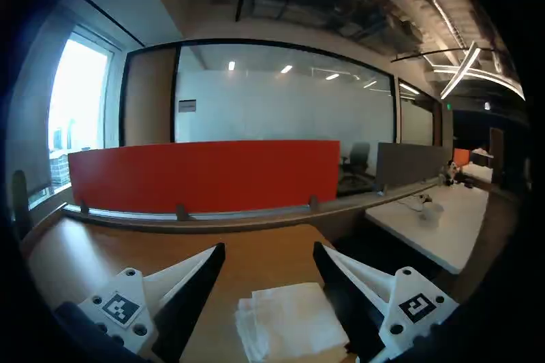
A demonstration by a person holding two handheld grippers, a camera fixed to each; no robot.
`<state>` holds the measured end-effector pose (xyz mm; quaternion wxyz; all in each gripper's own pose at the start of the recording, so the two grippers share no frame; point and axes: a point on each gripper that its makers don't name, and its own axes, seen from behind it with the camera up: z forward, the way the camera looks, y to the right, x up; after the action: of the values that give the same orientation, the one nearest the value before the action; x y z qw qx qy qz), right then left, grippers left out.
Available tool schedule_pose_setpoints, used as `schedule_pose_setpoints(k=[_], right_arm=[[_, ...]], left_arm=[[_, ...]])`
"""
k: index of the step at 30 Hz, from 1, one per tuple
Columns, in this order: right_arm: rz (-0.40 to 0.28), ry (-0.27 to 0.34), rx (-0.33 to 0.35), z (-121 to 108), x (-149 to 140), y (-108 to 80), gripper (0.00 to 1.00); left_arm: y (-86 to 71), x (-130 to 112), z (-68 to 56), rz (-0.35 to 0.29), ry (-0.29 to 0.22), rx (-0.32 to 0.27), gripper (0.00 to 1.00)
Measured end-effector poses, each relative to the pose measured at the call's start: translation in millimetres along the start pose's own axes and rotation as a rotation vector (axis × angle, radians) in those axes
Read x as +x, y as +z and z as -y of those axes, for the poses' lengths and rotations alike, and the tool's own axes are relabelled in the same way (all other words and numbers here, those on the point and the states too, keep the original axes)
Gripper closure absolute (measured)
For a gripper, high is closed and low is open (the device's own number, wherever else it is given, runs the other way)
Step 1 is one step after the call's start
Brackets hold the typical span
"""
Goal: Fold towel
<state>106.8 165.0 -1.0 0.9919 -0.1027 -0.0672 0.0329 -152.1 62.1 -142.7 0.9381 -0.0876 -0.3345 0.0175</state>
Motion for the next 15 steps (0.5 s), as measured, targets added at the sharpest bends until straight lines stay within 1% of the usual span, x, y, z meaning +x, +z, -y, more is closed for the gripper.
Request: schedule_pose_setpoints(k=[15], right_arm=[[-0.034, -0.026, 0.141, 92.8, 13.5, -10.2, 0.0]], left_arm=[[-2.5, -1.4, 0.1, -0.007, -0.003, 0.0, 0.04]])
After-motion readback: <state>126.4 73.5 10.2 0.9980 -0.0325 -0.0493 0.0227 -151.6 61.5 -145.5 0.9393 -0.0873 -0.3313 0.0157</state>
